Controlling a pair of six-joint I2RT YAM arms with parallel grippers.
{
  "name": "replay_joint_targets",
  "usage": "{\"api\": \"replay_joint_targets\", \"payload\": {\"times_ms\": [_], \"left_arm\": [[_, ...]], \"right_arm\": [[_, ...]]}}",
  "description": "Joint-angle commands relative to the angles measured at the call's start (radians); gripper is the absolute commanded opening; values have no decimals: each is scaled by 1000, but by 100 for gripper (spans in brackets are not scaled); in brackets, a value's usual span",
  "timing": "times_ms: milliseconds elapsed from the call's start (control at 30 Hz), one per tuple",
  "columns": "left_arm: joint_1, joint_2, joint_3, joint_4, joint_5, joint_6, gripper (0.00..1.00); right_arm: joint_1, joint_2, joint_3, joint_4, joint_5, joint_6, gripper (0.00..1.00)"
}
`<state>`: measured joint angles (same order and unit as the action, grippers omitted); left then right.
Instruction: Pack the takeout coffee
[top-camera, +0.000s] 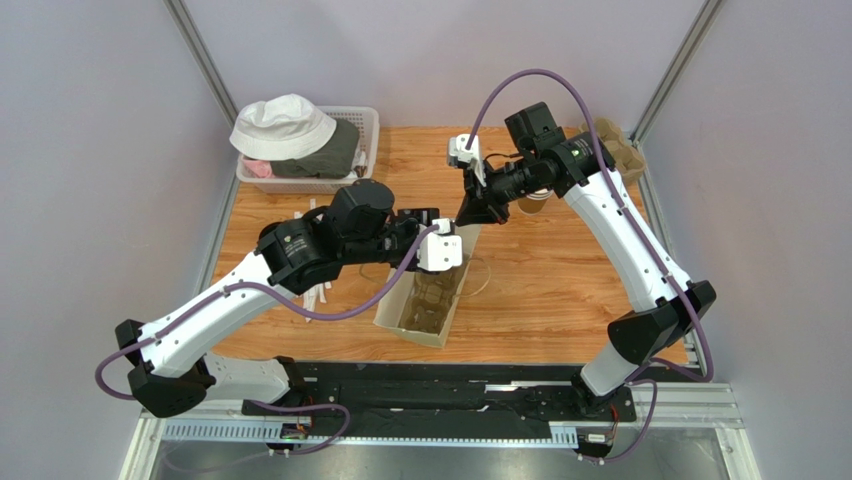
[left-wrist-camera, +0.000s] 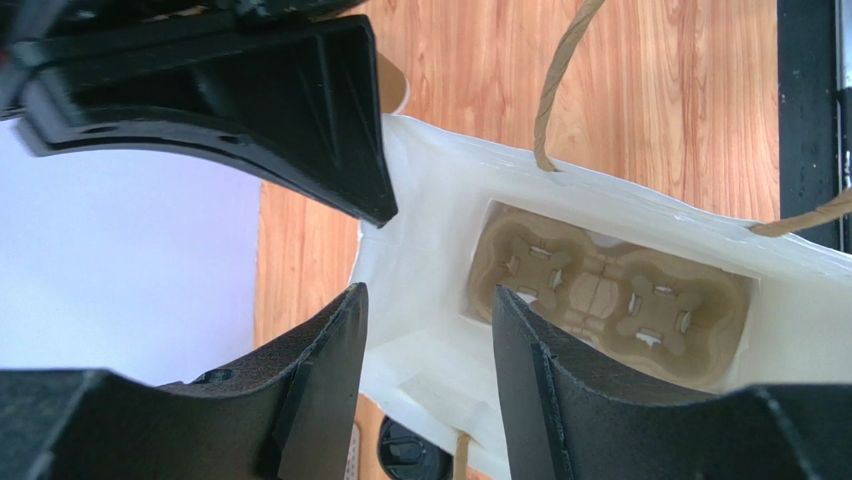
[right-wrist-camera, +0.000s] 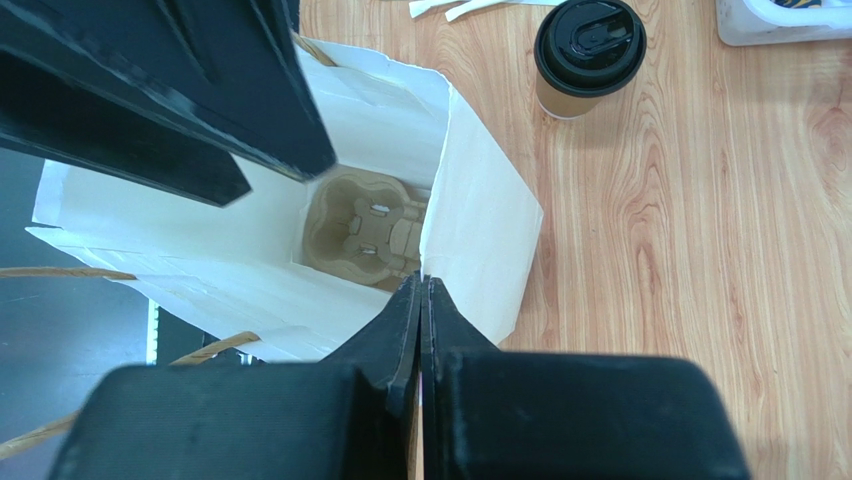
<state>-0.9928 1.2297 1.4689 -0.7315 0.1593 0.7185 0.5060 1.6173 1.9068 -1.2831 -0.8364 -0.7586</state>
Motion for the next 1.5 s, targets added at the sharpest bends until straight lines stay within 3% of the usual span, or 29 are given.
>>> {"api": "replay_joint_targets", "payload": {"times_ms": [0, 67, 167, 267, 467, 667, 767, 933, 1133, 1467], "left_arm": [[-1, -45, 50, 41, 39, -36, 58], [0, -76, 67, 58, 52, -53, 60], [13, -104, 120, 73, 74, -99, 80], [54, -85, 232, 67, 94, -201, 90], [299, 27, 448, -48, 111, -461, 92], [586, 122, 348, -242, 184, -609, 94], [654, 186, 286, -270, 137, -632, 95], [655, 309, 216, -250, -56, -705, 96], [655, 408, 117, -180, -86, -783, 97], [655, 514, 113, -121, -92, -815, 98]], "right_arm": [[-7, -3, 8, 13, 20, -21, 0], [-18, -8, 1, 13, 28, -18, 0], [-38, -20, -18, 13, 45, -19, 0], [-60, -28, -34, 13, 57, -16, 0], [-83, -63, -61, 13, 74, -5, 0], [-87, -105, -120, 15, 97, 2, 0], [-103, -126, -135, 15, 92, 15, 0], [-126, -135, -137, 11, 92, 31, 0], [-149, -154, -152, 2, 103, 28, 0], [-169, -155, -160, -16, 102, 16, 0]]}}
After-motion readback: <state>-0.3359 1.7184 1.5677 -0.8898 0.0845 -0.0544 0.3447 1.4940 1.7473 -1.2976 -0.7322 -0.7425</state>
